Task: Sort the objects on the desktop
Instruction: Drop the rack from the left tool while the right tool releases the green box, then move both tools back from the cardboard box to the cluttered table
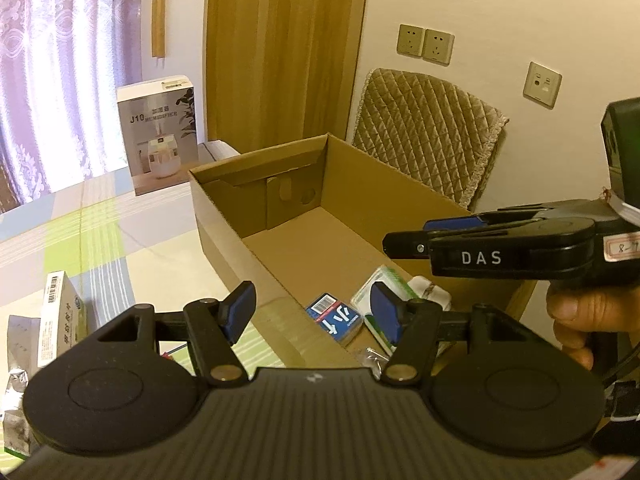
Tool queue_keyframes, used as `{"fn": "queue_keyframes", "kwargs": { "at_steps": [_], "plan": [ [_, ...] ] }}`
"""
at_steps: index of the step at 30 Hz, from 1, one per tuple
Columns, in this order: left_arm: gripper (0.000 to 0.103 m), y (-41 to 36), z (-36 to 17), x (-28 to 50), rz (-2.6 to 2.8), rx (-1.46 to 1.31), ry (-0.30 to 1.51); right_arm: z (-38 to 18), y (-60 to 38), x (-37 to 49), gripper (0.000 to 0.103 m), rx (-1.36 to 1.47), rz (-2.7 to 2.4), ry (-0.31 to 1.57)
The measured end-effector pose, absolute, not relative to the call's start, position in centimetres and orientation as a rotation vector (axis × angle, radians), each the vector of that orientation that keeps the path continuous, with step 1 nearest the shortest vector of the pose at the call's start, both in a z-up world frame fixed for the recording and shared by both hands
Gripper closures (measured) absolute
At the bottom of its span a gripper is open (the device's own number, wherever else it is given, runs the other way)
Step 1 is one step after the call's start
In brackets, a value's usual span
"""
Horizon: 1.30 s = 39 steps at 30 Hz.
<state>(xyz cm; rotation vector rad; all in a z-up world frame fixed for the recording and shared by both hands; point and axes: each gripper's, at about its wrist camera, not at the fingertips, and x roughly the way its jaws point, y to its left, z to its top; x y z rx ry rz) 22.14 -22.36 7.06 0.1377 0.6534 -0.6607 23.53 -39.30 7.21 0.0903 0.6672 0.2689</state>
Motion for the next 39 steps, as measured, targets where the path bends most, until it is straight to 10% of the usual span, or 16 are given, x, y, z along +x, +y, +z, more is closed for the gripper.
{"fn": "queue_keyframes", "kwargs": {
  "at_steps": [39],
  "plan": [
    [0.024,-10.1,8.2,21.5,-0.449,0.062,0.652,8.7,-29.6,22.2,0.036,0.037,0.447,0.593]
  ]
}}
